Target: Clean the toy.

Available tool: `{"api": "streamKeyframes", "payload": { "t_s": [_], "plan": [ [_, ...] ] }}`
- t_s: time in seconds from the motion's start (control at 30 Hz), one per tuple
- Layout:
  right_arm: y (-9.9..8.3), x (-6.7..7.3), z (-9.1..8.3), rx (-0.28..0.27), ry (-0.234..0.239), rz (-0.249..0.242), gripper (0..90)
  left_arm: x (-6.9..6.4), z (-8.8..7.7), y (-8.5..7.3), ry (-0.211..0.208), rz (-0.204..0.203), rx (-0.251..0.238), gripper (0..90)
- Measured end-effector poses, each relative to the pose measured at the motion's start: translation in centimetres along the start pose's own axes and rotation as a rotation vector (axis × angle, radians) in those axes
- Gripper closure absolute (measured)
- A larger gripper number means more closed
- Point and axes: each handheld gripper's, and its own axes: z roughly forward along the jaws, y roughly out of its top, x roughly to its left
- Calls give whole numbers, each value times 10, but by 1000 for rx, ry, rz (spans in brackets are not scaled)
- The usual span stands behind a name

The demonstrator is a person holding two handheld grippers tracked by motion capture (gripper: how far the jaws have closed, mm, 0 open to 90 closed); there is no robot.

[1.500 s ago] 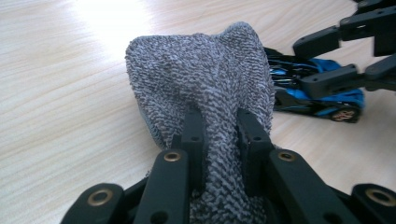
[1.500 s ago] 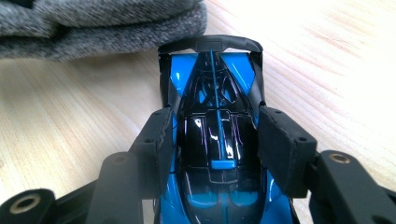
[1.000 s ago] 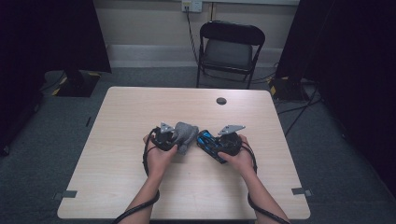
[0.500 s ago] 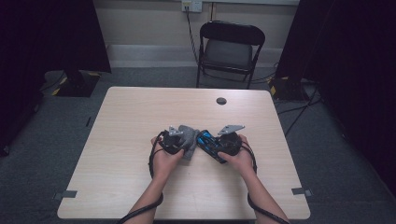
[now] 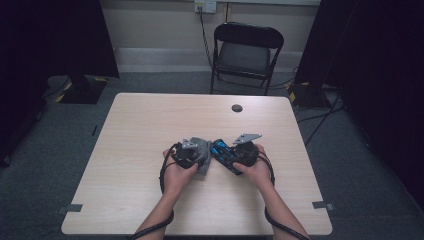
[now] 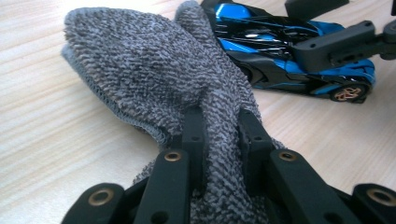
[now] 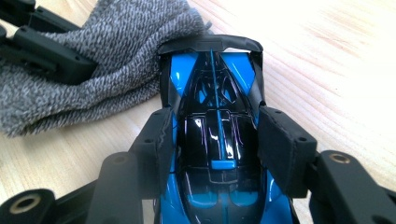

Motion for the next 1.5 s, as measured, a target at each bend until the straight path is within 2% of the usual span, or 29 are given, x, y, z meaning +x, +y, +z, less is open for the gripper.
{"api": "streamKeyframes", "payload": {
  "t_s": [0.33,0.97,1.2,1.5],
  "plan": [
    [0,1,0,0,-4,-1,465,-15,-1,-5,-24,40,12,762],
    [0,2,0,-2,-11,4,464,-39,-7,-15,-104,55,20,763],
    [0,1,0,-3,-12,3,464,-53,-6,-17,-143,84,27,763],
    [0,2,0,0,-12,2,464,-63,-5,-20,-168,105,28,763]
  ]
}}
